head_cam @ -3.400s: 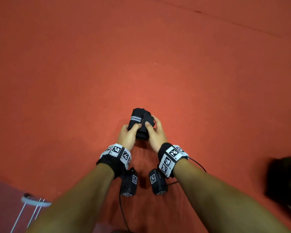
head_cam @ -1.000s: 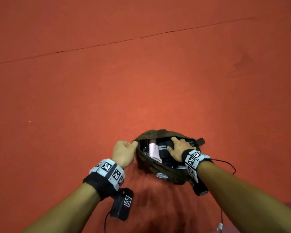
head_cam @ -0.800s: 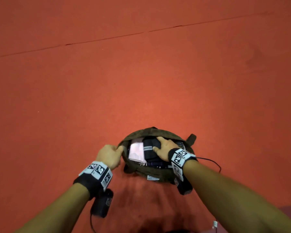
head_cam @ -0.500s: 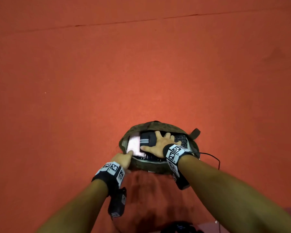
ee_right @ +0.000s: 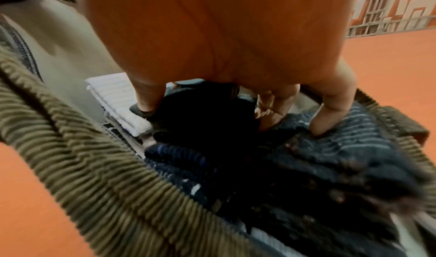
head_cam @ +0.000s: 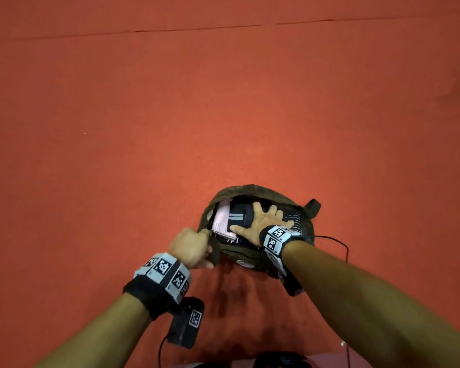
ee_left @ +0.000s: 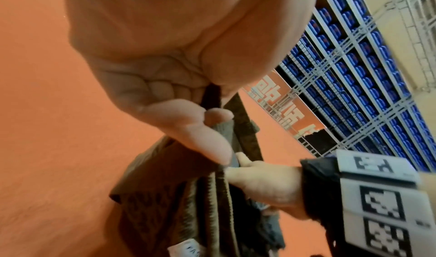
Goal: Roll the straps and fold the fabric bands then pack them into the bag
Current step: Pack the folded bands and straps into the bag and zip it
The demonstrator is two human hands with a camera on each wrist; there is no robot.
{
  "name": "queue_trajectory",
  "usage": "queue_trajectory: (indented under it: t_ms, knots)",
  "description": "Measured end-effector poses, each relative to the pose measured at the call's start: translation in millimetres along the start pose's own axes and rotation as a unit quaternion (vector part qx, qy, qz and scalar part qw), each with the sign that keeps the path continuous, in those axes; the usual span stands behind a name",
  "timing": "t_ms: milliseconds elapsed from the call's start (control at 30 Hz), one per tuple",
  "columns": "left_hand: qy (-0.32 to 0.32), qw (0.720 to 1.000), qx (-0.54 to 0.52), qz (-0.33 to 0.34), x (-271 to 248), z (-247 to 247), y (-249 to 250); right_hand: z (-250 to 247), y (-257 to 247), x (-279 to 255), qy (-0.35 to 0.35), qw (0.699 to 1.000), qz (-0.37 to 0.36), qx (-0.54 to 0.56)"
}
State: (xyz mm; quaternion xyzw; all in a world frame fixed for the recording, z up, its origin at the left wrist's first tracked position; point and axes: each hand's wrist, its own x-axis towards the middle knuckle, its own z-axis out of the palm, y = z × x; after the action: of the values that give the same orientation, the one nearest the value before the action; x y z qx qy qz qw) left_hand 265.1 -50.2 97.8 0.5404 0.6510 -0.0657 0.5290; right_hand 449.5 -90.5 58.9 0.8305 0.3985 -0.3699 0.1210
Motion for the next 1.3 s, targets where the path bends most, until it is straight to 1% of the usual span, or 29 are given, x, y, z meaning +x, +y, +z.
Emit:
queue_trajectory:
  t_ms: [67, 100, 133, 167, 233, 267, 300, 333, 367, 433, 467, 500, 533, 600, 633, 667, 700, 733, 767, 800, 833, 867, 900, 933, 1000, 1067, 1167, 1233, 1300]
  knots:
    - [-0.007, 0.996, 0.085, -0.003, 1.6, 1.6, -6.2, 4.5, -3.2, -1.1, -0.001, 1.000, -0.013, -0.004]
    - [0.002, 0.992, 0.129, 0.001, 2.6, 1.6, -5.1, 6.3, -3.6, -1.7, -0.001, 1.000, -0.022, -0.001]
    - [0.031, 0.988, 0.152, 0.009, 6.7, 2.7, -3.2, 8.0, -3.2, -2.2, -0.001, 1.000, -0.031, 0.004]
    - [0.067, 0.986, 0.153, 0.024, 7.0, 3.6, 2.9, 10.3, -2.1, -3.1, 0.004, 0.999, -0.038, 0.013]
    - [0.166, 0.977, 0.121, 0.064, 5.2, 11.8, 19.4, 12.7, 1.2, -3.9, 0.027, 0.998, -0.045, 0.037]
    - [0.207, 0.968, 0.110, 0.092, 3.5, 18.9, 25.7, 12.7, 2.8, -4.9, 0.035, 0.997, -0.048, 0.056]
    - [0.226, 0.958, 0.111, 0.139, -0.8, 26.7, 31.9, 12.6, 4.6, -5.1, 0.039, 0.995, -0.051, 0.072]
    - [0.218, 0.949, 0.122, 0.191, -1.1, 36.9, 34.7, 12.1, 7.0, -4.9, 0.038, 0.994, -0.056, 0.084]
    - [0.190, 0.940, 0.136, 0.247, -0.6, 48.3, 35.7, 11.3, 10.1, -4.2, 0.034, 0.993, -0.064, 0.092]
    - [0.133, 0.925, 0.170, 0.313, 7.7, 68.0, 32.5, 8.2, 20.9, -5.0, 0.026, 0.990, -0.086, 0.111]
    - [0.114, 0.921, 0.176, 0.328, 12.5, 75.7, 32.8, 6.6, 29.0, -4.2, 0.022, 0.986, -0.105, 0.129]
    - [0.100, 0.923, 0.172, 0.330, 16.1, 80.8, 33.8, 5.8, 37.6, -3.2, 0.015, 0.980, -0.128, 0.152]
    - [0.098, 0.928, 0.175, 0.313, 17.9, 83.2, 35.7, 4.9, 44.7, -3.1, 0.009, 0.972, -0.153, 0.178]
    - [0.100, 0.932, 0.189, 0.293, 22.1, 86.7, 39.3, 3.2, 62.7, -4.0, 0.014, 0.945, -0.193, 0.263]
    - [0.102, 0.929, 0.204, 0.290, 24.4, 87.7, 40.7, 2.5, 72.7, -4.0, 0.037, 0.927, -0.201, 0.315]
    - [0.105, 0.925, 0.227, 0.285, 24.8, 88.3, 44.0, 2.2, 84.0, -2.6, 0.080, 0.912, -0.195, 0.353]
    - [0.116, 0.919, 0.248, 0.284, 25.0, 89.0, 47.3, 2.6, 96.2, -0.7, 0.133, 0.903, -0.172, 0.371]
    - [0.130, 0.912, 0.266, 0.282, 24.9, 89.8, 50.8, 4.5, 109.5, 1.4, 0.182, 0.903, -0.128, 0.368]
    - [0.149, 0.904, 0.281, 0.286, 25.4, 92.0, 53.9, 8.1, 122.7, 3.2, 0.215, 0.910, -0.071, 0.347]
    - [0.168, 0.895, 0.295, 0.290, 24.9, 95.2, 57.5, 12.5, 134.5, 4.2, 0.223, 0.920, -0.013, 0.322]
    - [0.187, 0.886, 0.305, 0.296, 24.7, 99.0, 60.6, 18.8, 142.9, 5.3, 0.199, 0.932, 0.039, 0.300]
    - [0.197, 0.881, 0.312, 0.297, 24.6, 103.3, 62.8, 26.6, 147.8, 7.3, 0.152, 0.942, 0.076, 0.288]
    - [0.202, 0.880, 0.317, 0.291, 23.8, 107.9, 65.2, 33.9, 149.0, 9.2, 0.102, 0.948, 0.096, 0.284]
    - [0.201, 0.884, 0.321, 0.274, 22.8, 112.5, 67.2, 40.7, 148.1, 11.7, 0.070, 0.950, 0.102, 0.288]
    - [0.190, 0.894, 0.332, 0.231, 21.7, 121.7, 68.9, 48.3, 145.2, 15.5, 0.052, 0.951, 0.103, 0.286]
    - [0.185, 0.893, 0.360, 0.198, 21.1, 129.7, 67.2, 50.0, 144.6, 18.7, 0.047, 0.955, 0.098, 0.275]
    - [0.199, 0.873, 0.410, 0.174, 24.0, 137.3, 63.0, 39.3, 144.5, 13.8, 0.033, 0.960, 0.064, 0.270]
    - [0.203, 0.866, 0.426, 0.168, 28.2, 139.5, 64.2, 16.0, 149.5, 8.6, 0.043, 0.966, 0.031, 0.253]
    - [0.196, 0.865, 0.434, 0.158, 33.9, 139.5, 68.6, -19.2, 158.3, 0.4, 0.044, 0.968, -0.014, 0.247]
